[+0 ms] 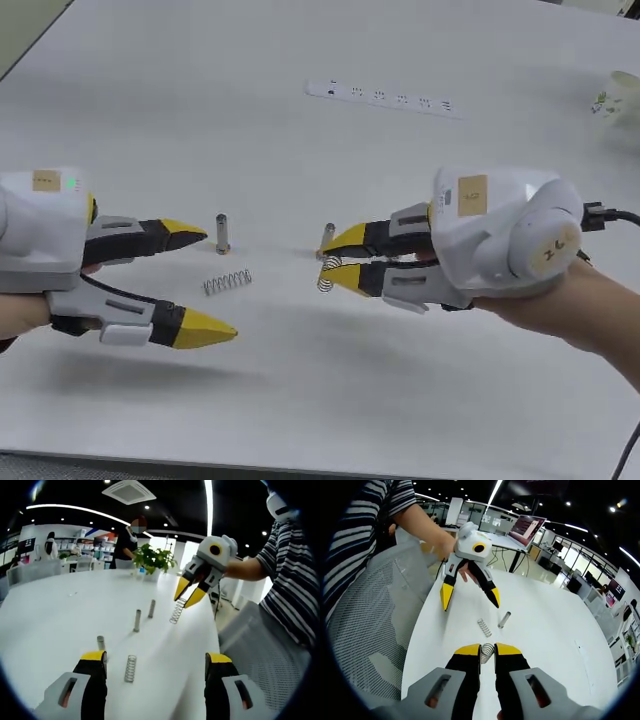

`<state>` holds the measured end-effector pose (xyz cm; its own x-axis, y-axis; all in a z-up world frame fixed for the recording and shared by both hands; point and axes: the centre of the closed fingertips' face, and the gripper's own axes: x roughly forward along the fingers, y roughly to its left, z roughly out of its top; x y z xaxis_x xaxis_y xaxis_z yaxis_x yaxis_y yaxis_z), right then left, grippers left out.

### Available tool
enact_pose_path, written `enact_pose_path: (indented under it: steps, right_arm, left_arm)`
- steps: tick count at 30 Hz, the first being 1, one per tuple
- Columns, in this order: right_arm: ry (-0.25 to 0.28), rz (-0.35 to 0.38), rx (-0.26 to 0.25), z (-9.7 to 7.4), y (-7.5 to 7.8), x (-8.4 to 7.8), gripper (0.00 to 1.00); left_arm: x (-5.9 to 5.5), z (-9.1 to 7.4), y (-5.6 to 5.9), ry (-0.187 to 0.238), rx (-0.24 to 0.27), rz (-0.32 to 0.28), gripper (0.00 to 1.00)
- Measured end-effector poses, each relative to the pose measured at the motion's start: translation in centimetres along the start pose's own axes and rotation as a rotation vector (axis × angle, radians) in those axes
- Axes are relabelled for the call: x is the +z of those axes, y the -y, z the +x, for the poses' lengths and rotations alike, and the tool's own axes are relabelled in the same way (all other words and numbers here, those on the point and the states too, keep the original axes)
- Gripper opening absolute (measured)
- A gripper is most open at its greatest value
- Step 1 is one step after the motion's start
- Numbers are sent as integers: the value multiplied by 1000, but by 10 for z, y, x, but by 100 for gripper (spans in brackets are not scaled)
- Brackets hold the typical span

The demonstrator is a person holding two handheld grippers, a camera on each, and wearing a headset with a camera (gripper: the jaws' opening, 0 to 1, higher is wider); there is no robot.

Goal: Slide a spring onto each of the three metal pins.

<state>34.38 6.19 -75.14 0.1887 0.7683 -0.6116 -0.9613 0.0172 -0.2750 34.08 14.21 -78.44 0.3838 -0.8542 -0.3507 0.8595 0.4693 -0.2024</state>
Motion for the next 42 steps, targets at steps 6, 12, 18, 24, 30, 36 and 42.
enact_pose_path:
  steps: [6, 12, 18, 24, 30, 36, 42]
  right_arm:
    - [-13, 1, -3, 0, 2, -4, 7]
    - [-22, 6, -11, -1, 6, -8, 7]
    - [-32, 9, -24, -2, 12, -11, 7]
    - [-41, 11, -52, -4, 27, -13, 7]
    - [-45, 27, -78, -5, 45, -14, 7]
    - [-63, 34, -83, -2, 61, -15, 7]
    - [-63, 56, -81, 3, 75, -11, 7]
  left_arm:
    - [-1, -8, -10, 25, 49, -18, 95]
    - [0, -13, -14, 35, 65, -30, 98]
    - [1, -15, -17, 46, 82, -40, 98]
    - [1, -16, -18, 47, 87, -42, 98]
    - [2, -17, -21, 54, 101, -46, 98]
    - [2, -18, -22, 53, 107, -44, 98]
    - [2, -18, -21, 49, 109, -44, 98]
